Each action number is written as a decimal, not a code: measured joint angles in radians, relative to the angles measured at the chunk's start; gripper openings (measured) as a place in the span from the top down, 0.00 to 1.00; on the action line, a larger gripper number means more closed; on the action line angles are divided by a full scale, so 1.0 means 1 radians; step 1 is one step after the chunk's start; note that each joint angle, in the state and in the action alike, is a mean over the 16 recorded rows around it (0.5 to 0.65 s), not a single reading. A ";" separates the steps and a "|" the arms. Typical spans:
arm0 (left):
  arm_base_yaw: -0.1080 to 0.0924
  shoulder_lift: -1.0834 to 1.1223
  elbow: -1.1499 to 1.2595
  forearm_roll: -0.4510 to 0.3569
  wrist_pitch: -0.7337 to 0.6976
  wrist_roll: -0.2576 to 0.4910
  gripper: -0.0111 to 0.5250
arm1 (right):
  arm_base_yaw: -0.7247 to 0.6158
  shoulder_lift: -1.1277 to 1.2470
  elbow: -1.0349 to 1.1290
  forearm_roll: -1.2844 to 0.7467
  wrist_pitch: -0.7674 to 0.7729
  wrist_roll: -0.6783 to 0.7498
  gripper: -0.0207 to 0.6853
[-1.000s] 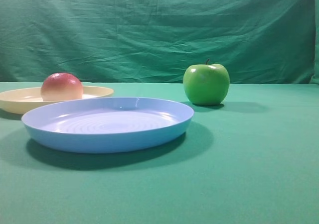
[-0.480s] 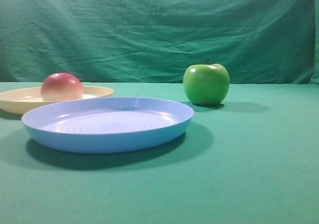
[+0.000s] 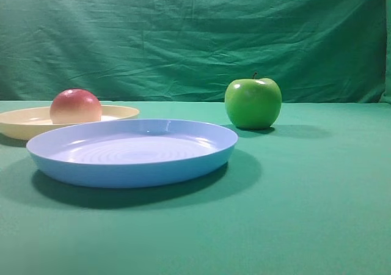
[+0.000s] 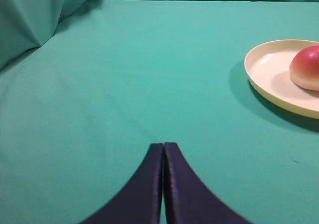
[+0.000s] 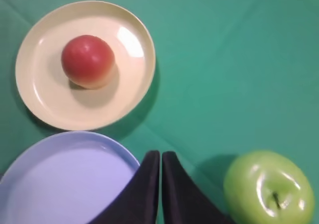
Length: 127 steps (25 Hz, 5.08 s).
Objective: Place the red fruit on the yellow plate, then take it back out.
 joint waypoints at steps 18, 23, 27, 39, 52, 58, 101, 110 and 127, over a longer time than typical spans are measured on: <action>0.000 0.000 0.000 0.000 0.000 0.000 0.98 | 0.125 0.521 -0.472 0.204 -0.074 -0.265 0.66; 0.000 0.000 0.000 0.000 0.000 0.000 0.98 | 0.146 0.573 -0.486 0.246 -0.139 -0.294 0.37; 0.000 0.000 0.000 0.000 0.000 0.000 0.98 | 0.150 0.605 -0.488 0.278 -0.173 -0.310 0.18; 0.000 0.000 0.000 0.000 0.000 0.000 0.98 | 0.150 0.688 -0.490 0.306 -0.203 -0.328 0.26; 0.000 0.000 0.000 0.000 0.000 0.000 0.98 | 0.120 0.584 -0.495 0.267 -0.074 -0.288 0.67; 0.000 0.000 0.000 0.000 0.000 0.000 0.98 | 0.064 0.416 -0.487 0.161 0.080 -0.173 0.68; 0.000 0.000 0.000 0.000 0.000 0.000 0.98 | -0.208 -0.231 0.898 -0.050 -0.529 0.042 0.66; 0.000 0.000 0.000 0.000 0.000 0.000 0.98 | -0.208 -0.207 0.892 -0.049 -0.550 0.042 0.31; 0.000 0.000 0.000 0.000 0.000 0.000 0.98 | -0.208 -0.623 0.745 -0.052 -0.234 0.042 0.39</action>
